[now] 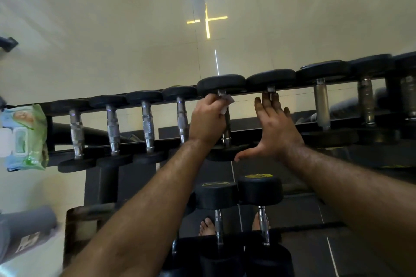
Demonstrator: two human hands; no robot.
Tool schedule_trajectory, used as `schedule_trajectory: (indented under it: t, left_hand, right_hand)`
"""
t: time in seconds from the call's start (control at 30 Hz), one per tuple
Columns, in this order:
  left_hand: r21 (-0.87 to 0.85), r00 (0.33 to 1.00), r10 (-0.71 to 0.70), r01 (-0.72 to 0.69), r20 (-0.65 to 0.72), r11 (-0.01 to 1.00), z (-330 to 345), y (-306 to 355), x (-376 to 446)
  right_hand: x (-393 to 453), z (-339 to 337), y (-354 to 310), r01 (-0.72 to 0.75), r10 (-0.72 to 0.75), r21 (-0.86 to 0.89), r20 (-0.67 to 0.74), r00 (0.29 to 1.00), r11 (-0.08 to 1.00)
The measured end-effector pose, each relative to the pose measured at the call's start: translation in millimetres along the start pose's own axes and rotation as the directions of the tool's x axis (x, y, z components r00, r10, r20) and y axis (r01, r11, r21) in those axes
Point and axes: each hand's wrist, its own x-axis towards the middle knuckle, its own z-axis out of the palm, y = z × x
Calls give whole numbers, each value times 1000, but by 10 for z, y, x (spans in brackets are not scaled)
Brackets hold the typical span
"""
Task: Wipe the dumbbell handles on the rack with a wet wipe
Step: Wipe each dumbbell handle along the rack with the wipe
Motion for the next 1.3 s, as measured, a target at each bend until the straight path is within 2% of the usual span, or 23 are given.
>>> schedule_trajectory:
  t: [0.07, 0.1, 0.13, 0.2, 0.23, 0.27, 0.33, 0.37, 0.4, 0.43, 0.47, 0.5, 0.53, 0.67, 0.7, 0.8, 0.83, 0.93, 0.97, 1.0, 1.13, 1.23, 1.3]
  left_hand:
    - [-58, 997, -29, 34, 78, 998, -24, -34, -86]
    - [-65, 983, -14, 27, 184, 997, -60, -71, -134]
    - [-63, 946, 12, 9, 324, 998, -114, -105, -180]
    - [-36, 817, 25, -5, 576, 999, -210, -156, -222]
    - [-39, 799, 24, -1, 601, 999, -237, -150, -216]
    - [-45, 826, 13, 15, 563, 999, -245, -119, -185]
    - [-72, 925, 31, -4, 378, 997, -193, 19, -89]
    - [-64, 934, 59, -39, 352, 997, -144, 114, -37]
    - [-30, 907, 89, -84, 411, 996, -82, 218, 5]
    - [22, 839, 104, -137, 535, 990, -13, 295, 30]
    - [74, 743, 88, -182, 664, 980, 40, 334, 42]
    - [96, 658, 61, -200, 751, 975, 41, 340, 43]
    - [86, 606, 45, -185, 794, 979, 9, 312, 43]
    - [-6, 547, 29, -44, 837, 999, -509, 73, 90]
    - [-11, 574, 5, 7, 819, 1000, -631, 10, 103]
    - [94, 752, -179, 155, 634, 983, -735, -87, 73]
    - [161, 764, -238, 176, 599, 971, -682, -52, 28]
    - [321, 670, -309, 110, 675, 941, -434, 165, -170]
    - [330, 664, -294, 75, 688, 941, -402, 234, -209]
    - [300, 671, -265, 66, 692, 952, -411, 277, -211]
    - [-28, 703, -141, 223, 697, 975, -682, 361, -30]
    - [-178, 836, -187, 318, 515, 931, -795, 290, 22]
    - [-259, 888, -288, 390, 358, 883, -777, 194, -6]
  right_hand:
    - [-2, 1, 5, 0, 0, -5, 3, 1000, 1000]
    - [-3, -3, 5, -1, 1, -9, 0, 1000, 1000]
    - [-2, -8, 2, -2, 2, -12, -2, 1000, 1000]
    - [1, -18, -9, -7, 7, -11, 2, 1000, 1000]
    - [-1, -22, -15, -10, 10, -6, 3, 1000, 1000]
    - [-6, -24, -22, -11, 11, -1, 1, 1000, 1000]
    - [-18, -25, -28, -13, 13, -1, -5, 1000, 1000]
    - [-21, -26, -26, -15, 15, -2, -6, 1000, 1000]
    - [-18, -24, -22, -17, 17, -1, -6, 1000, 1000]
    - [-16, -28, -23, -18, 18, 2, -4, 1000, 1000]
    - [-11, -28, -24, -18, 18, 6, -5, 1000, 1000]
    - [-3, -19, -20, -18, 18, 7, -5, 1000, 1000]
    - [-1, -16, -18, -16, 16, 7, -4, 1000, 1000]
    - [-4, -9, 0, -7, 7, 1, -8, 1000, 1000]
    - [-8, -5, 7, -4, 4, -1, -12, 1000, 1000]
    - [-9, 13, 19, 15, -15, -5, -29, 999, 1000]
    - [-7, 23, 25, 18, -18, -6, -28, 999, 1000]
    - [5, 26, 35, 13, -13, -6, -18, 1000, 1000]
    - [12, 30, 39, 15, -15, -9, -18, 1000, 1000]
    - [19, 41, 45, 16, -16, -12, -19, 1000, 1000]
    - [41, 78, 76, 27, -27, 1, -31, 999, 1000]
    - [58, 104, 100, 35, -34, 3, -38, 999, 999]
    - [68, 121, 123, 56, -57, -21, -52, 997, 998]
